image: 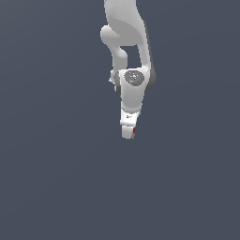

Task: Pick up the object and move it to a goal position.

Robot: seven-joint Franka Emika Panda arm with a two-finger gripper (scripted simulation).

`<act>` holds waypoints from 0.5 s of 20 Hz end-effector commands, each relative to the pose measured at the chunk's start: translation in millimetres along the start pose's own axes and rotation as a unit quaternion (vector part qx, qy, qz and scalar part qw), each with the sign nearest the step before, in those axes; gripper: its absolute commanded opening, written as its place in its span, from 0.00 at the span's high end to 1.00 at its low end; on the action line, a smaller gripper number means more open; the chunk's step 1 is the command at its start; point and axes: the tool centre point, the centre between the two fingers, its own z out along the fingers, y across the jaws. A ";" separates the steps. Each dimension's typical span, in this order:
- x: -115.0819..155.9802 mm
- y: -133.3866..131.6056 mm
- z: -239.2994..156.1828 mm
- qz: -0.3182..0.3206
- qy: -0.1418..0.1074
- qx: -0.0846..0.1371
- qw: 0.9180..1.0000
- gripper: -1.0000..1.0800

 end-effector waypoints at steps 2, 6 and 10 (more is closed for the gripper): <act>2.0 -4.2 3.6 -0.037 0.001 0.000 0.999 0.04; 3.6 -7.5 6.3 -0.065 0.001 0.000 0.998 0.04; 4.5 -9.4 7.8 -0.081 0.002 0.000 0.997 0.04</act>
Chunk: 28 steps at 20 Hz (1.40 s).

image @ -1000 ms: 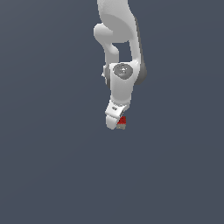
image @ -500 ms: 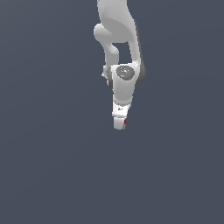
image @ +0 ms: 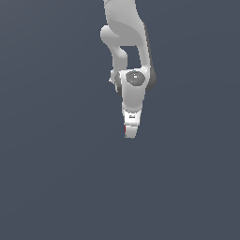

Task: Pick up the object and move it to a goal position.

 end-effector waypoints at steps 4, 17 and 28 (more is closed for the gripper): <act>0.6 -0.8 0.7 -0.007 0.000 0.000 1.000 0.04; 0.5 -1.9 43.8 -0.010 0.000 0.000 1.000 0.04; 0.5 -1.6 51.1 -0.010 0.000 0.000 1.000 1.00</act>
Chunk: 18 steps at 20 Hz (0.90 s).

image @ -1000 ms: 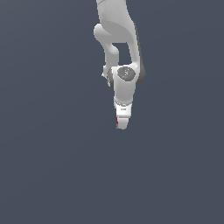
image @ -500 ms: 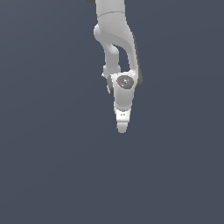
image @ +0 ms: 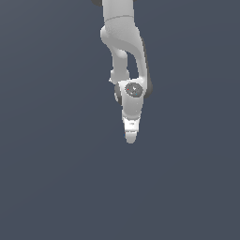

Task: Pick up the object and move it to a goal position.

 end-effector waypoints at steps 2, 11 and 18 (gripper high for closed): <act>0.0 -0.6 1.0 0.000 0.000 0.001 1.000 1.00; 4.2 3.6 -8.8 0.000 0.000 0.000 1.000 1.00; 19.6 17.0 -41.2 -0.001 0.001 0.000 1.000 1.00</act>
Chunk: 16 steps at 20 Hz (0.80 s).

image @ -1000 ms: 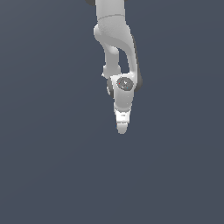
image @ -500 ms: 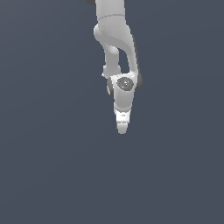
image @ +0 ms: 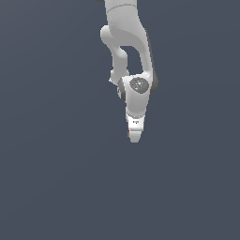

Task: Pick up the object and move it to a goal position.

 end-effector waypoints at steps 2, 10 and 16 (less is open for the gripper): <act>10.7 9.8 -23.0 0.000 0.001 -0.001 1.000 1.00; 42.2 38.5 -90.3 -0.001 0.002 -0.001 1.000 1.00; 66.6 62.5 -143.5 -0.001 0.002 0.000 1.000 1.00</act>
